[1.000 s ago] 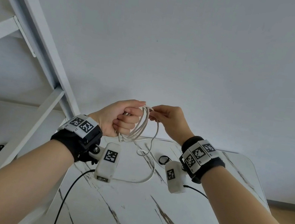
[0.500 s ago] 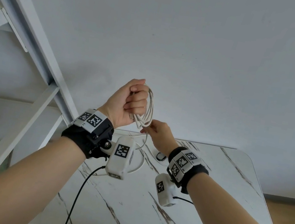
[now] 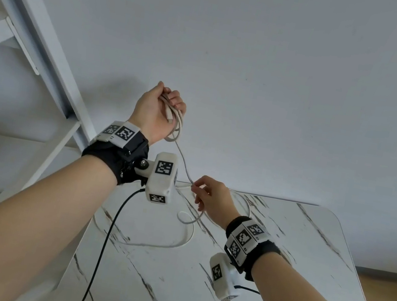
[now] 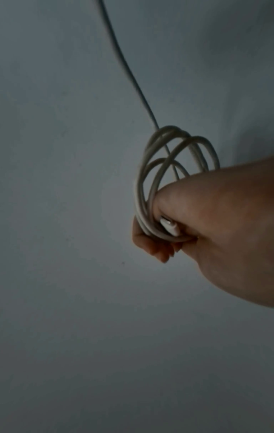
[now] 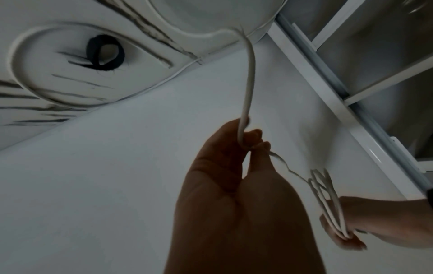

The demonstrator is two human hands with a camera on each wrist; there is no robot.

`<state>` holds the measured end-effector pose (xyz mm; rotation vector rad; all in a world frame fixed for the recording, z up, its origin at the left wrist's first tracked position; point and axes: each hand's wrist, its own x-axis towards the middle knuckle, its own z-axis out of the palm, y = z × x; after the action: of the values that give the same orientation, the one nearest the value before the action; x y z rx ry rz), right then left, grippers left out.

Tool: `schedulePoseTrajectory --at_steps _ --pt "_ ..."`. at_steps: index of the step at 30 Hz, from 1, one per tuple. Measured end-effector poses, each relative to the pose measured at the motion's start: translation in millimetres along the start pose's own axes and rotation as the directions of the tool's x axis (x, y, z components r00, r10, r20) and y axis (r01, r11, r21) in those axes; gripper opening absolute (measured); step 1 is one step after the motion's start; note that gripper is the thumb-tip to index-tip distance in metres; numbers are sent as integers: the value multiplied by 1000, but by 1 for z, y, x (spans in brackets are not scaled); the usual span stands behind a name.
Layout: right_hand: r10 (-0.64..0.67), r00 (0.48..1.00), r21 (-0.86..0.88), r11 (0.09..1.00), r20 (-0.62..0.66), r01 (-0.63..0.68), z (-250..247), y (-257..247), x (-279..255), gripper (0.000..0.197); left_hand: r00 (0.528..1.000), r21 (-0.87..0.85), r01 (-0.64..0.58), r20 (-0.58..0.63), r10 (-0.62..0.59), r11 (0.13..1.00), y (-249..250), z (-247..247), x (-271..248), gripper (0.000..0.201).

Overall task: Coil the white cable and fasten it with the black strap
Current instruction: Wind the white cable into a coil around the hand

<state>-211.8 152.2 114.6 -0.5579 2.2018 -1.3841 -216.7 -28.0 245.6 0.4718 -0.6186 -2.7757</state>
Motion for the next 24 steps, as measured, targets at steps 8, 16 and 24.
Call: schedulePoseTrajectory --at_steps 8,16,24 --pt "-183 970 -432 871 160 236 -10 -24 -5 26 999 303 42 -4 -43 952 -6 -14 1 39" --pt "-379 892 -585 675 247 449 -17 -55 -13 32 988 673 69 54 -143 736 -16 -26 -15 35" --pt "-471 851 -487 701 232 521 -23 -72 -14 17 976 846 115 1 -216 521 -20 -40 -29 37"
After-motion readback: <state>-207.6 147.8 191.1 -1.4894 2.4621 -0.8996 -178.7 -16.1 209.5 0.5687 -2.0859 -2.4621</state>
